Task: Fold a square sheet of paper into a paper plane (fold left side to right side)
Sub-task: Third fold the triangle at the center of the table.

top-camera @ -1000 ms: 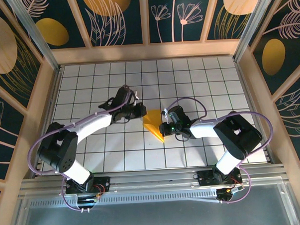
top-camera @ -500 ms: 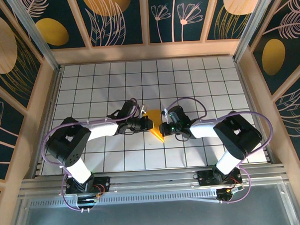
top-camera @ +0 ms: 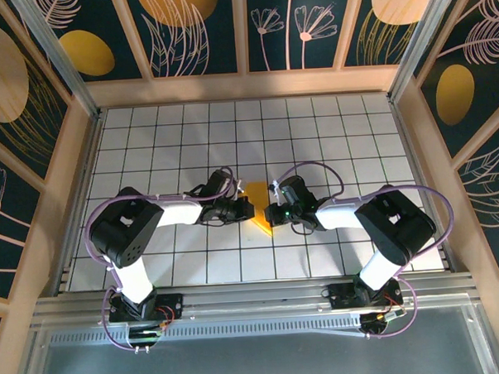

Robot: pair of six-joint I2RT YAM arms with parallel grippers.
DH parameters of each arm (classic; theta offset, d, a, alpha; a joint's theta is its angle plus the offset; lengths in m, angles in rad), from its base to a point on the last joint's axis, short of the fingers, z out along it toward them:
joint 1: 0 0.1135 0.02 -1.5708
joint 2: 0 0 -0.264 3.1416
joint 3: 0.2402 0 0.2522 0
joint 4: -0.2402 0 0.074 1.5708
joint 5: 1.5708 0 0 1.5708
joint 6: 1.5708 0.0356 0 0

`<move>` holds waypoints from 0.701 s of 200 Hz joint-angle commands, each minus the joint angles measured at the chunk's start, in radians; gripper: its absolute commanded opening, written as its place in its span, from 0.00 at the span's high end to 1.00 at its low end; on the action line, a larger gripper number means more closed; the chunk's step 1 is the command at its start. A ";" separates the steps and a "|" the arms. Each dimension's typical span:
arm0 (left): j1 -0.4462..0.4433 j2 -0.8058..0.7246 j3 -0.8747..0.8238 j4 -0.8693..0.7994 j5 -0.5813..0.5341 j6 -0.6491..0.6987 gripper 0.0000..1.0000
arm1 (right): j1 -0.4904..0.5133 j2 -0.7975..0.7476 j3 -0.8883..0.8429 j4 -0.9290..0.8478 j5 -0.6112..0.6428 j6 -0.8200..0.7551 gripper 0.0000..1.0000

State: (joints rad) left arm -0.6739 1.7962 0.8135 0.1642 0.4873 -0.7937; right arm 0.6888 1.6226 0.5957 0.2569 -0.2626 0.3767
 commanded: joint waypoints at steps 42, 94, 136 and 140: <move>-0.002 0.032 0.010 -0.031 -0.034 0.018 0.94 | 0.006 0.046 -0.001 -0.101 0.018 -0.005 1.00; -0.002 0.043 0.008 -0.058 -0.057 0.017 0.95 | 0.006 0.039 0.002 -0.110 0.023 -0.004 1.00; -0.001 0.059 0.016 -0.110 -0.095 0.013 0.98 | 0.006 0.028 0.029 -0.115 0.013 0.001 1.00; -0.001 0.063 0.018 -0.118 -0.099 0.011 0.98 | 0.006 0.023 0.034 -0.117 0.013 0.002 1.00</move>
State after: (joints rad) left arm -0.6746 1.8141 0.8192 0.1421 0.4561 -0.7902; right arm 0.6888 1.6260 0.6113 0.2344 -0.2630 0.3767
